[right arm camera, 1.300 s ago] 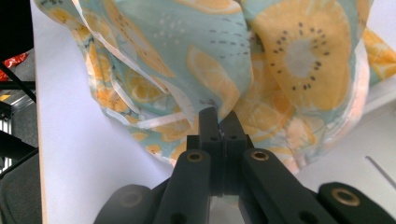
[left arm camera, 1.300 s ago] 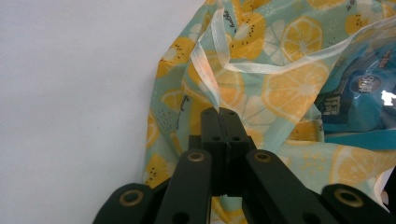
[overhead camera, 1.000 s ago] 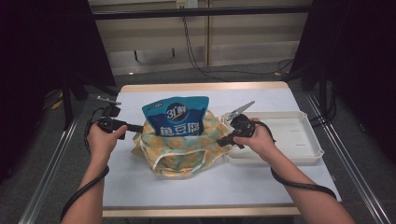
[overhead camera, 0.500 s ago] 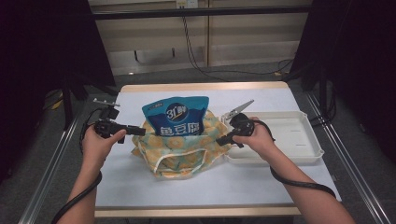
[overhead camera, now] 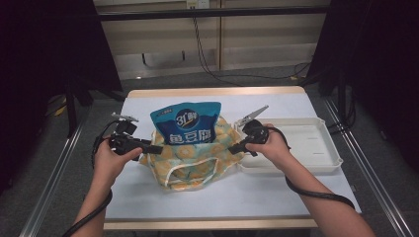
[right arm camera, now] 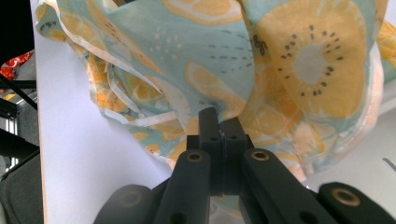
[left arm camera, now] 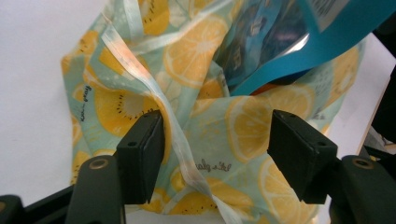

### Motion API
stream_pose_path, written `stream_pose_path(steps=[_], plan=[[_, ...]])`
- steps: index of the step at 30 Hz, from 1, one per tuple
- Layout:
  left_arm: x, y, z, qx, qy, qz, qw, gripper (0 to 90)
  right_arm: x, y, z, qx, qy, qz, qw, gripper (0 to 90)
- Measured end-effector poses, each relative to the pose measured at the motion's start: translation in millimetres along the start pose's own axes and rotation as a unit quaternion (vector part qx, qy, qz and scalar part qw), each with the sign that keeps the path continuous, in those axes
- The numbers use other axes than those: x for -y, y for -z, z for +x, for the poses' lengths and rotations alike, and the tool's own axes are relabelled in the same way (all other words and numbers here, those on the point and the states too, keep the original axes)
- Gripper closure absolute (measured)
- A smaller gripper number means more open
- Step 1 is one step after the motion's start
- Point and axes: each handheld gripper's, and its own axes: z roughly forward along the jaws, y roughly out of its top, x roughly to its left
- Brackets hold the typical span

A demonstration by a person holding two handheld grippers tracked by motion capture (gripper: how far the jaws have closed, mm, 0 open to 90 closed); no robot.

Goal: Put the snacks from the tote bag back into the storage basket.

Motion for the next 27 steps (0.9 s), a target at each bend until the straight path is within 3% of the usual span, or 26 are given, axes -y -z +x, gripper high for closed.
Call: stream_pose_path(steps=[4,5,6,7,16,20,23,27], plan=[[4.6,-11.5,4.9,0.008,-0.001,0.017,0.9998,43.4,0.5,-1.0,-0.9,0.000,-0.006,-0.002,1.0000,90.0],[5.8,-14.3,6.6,0.022,0.001,0.021,0.9995,46.8,0.8,-1.5,-1.3,0.001,-0.006,-0.002,1.0000,90.0],[6.9,-16.9,6.9,0.018,0.003,0.021,0.9996,52.6,1.0,-1.9,-1.8,0.004,-0.008,-0.001,1.0000,90.0],[7.7,-19.1,8.8,0.028,0.003,0.023,0.9993,55.6,0.9,-2.3,-2.3,0.002,-0.008,0.000,1.0000,90.0],[14.7,-34.4,14.9,0.056,0.024,0.011,0.9981,85.6,-5.2,-4.4,-2.9,0.007,-0.011,-0.001,0.9999,90.0],[19.3,-33.1,17.3,0.061,0.038,0.008,0.9974,89.6,-5.1,-5.0,-2.3,0.010,-0.012,0.002,0.9999,90.0],[24.7,-30.8,21.2,0.052,0.043,0.013,0.9976,90.0,-1.9,-5.7,-4.1,0.009,-0.014,0.006,0.9998,90.0],[35.5,-27.3,26.9,0.041,0.056,0.002,0.9976,90.0,4.6,-6.4,-4.3,0.003,-0.016,0.013,0.9998,90.0]])
